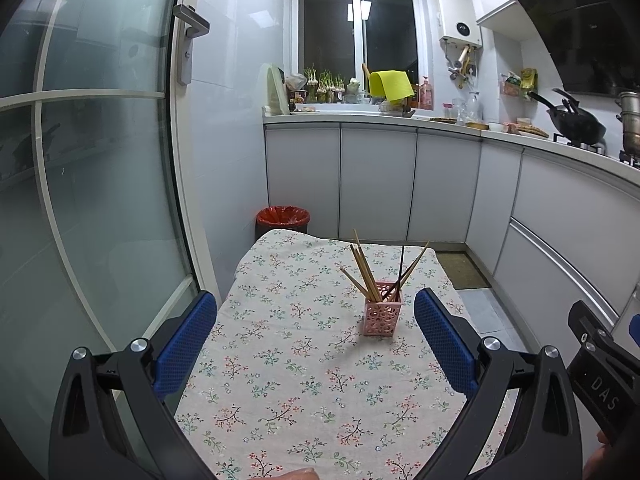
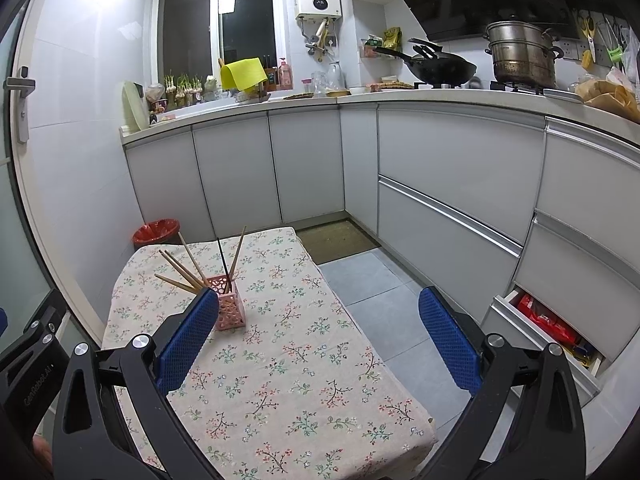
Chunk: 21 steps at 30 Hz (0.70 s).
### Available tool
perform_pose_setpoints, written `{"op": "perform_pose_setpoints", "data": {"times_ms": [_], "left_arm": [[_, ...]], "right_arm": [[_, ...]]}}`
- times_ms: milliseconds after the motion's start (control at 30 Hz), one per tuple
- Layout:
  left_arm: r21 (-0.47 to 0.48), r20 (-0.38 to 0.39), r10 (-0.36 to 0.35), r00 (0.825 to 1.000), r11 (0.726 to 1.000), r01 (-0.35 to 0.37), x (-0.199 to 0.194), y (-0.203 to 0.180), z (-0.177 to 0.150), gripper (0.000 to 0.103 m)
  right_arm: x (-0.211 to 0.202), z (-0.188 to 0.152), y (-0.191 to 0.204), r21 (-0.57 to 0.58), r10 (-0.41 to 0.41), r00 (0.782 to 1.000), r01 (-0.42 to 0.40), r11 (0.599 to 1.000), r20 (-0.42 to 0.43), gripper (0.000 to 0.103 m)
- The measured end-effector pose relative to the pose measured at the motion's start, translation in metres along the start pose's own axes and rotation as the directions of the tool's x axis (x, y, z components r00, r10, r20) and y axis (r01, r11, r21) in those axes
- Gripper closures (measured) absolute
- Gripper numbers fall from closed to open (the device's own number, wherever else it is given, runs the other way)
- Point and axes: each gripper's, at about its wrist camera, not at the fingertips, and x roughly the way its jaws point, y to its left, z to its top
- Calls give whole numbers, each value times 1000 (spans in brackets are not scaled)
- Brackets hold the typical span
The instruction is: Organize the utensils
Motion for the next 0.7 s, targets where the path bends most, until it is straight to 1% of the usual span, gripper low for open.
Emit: {"op": "perform_pose_setpoints", "data": {"times_ms": [700], "left_arm": [[-1, -11, 10, 1000, 1000, -10, 5, 2, -1, 7]], "right_arm": [[0, -1, 1, -4, 5, 1000, -5, 1000, -6, 7]]}}
